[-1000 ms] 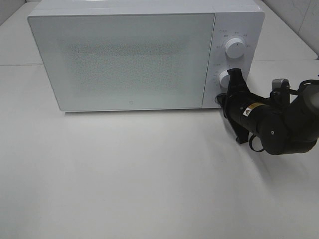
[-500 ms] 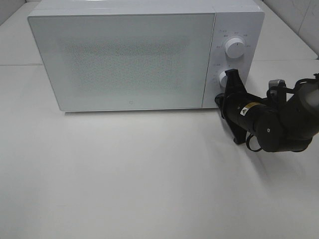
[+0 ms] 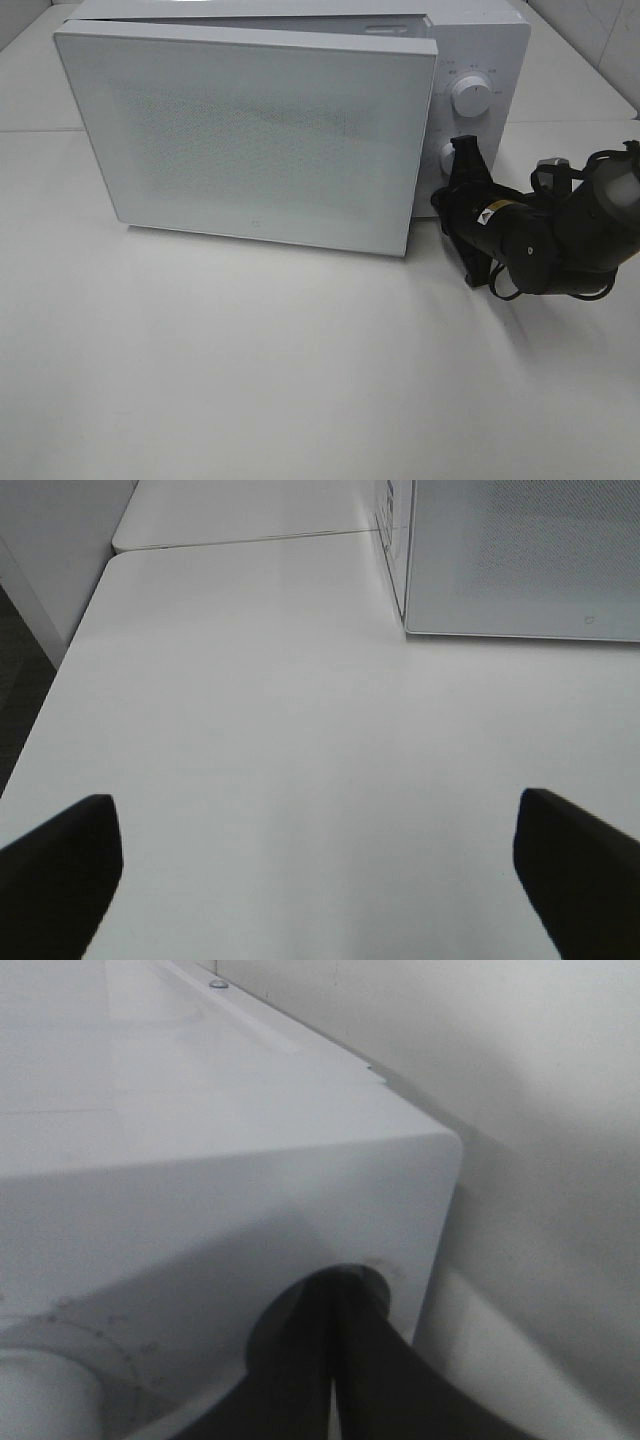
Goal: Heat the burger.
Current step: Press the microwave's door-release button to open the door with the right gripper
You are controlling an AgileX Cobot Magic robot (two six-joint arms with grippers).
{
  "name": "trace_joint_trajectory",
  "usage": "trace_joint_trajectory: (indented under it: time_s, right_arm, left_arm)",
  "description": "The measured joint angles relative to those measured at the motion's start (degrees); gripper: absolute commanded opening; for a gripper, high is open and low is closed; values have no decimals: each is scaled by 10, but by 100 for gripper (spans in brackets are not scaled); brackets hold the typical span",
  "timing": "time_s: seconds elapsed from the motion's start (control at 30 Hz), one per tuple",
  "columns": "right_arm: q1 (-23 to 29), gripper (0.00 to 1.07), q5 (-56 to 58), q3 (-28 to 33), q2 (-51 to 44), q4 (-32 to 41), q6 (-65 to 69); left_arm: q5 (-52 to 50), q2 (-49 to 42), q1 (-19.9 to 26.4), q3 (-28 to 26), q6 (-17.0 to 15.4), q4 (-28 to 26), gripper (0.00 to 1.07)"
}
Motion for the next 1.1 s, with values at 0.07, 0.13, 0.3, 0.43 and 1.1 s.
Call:
trace_joint_trajectory:
  time_s: [0.07, 0.13, 0.3, 0.43, 1.1]
  right_arm:
    - [1, 0, 9, -5, 0, 3, -1]
    - [1, 0, 13, -6, 0, 4, -1]
    - [1, 0, 10, -3, 0, 4, 6]
    - [1, 0, -10, 7, -1, -2, 17]
    - [-2, 0, -39, 47, -15, -30, 59]
  left_arm:
    - [0, 0, 0, 0, 0, 0, 100]
    - [0, 0, 0, 0, 0, 0, 100]
    - [0, 0, 0, 0, 0, 0, 100]
    - [0, 0, 0, 0, 0, 0, 100]
    - [0, 0, 0, 0, 0, 0, 100]
